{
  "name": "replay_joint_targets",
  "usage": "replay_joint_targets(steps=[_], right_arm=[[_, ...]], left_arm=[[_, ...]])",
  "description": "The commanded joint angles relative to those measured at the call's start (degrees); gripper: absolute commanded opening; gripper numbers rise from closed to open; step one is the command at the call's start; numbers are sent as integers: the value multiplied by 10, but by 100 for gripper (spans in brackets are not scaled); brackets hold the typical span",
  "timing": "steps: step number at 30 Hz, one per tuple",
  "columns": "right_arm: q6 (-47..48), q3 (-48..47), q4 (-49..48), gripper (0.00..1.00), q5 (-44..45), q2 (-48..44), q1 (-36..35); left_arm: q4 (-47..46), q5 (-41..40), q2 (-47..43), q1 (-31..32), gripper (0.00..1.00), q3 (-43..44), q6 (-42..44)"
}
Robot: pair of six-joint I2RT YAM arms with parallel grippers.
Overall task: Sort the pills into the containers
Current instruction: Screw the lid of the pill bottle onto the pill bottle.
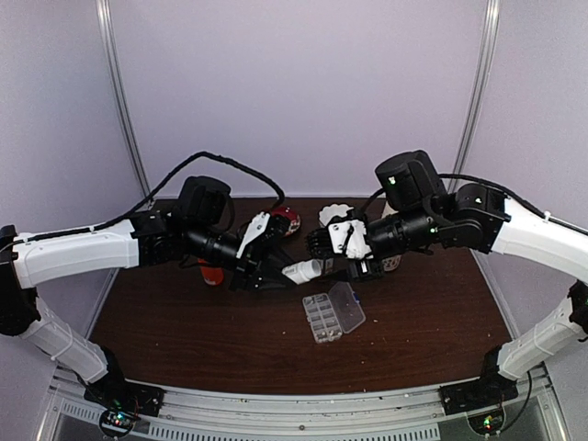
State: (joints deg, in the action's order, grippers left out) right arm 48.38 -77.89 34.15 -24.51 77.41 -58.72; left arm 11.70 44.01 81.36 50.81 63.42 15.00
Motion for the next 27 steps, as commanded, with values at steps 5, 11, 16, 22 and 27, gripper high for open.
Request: replay_joint_targets(steps=[5,11,16,22,27], right_arm=[[16,-24,19,50,18,12,-10],[12,-26,15,36,20,18,-10],[13,-27,14,32,23,20,-11],[-26,-28,-1,21,30,25,-11],[-199,-28,-51,15,35,33,-11]], left_arm=[[0,15,3,-3,0,19,-5],[2,14,5,-3,0,20,-3],[2,12,4,-3,0,20,-4],[3,7,3,-4,0,21,-3],[0,-32,-7,-4,0,20,7]])
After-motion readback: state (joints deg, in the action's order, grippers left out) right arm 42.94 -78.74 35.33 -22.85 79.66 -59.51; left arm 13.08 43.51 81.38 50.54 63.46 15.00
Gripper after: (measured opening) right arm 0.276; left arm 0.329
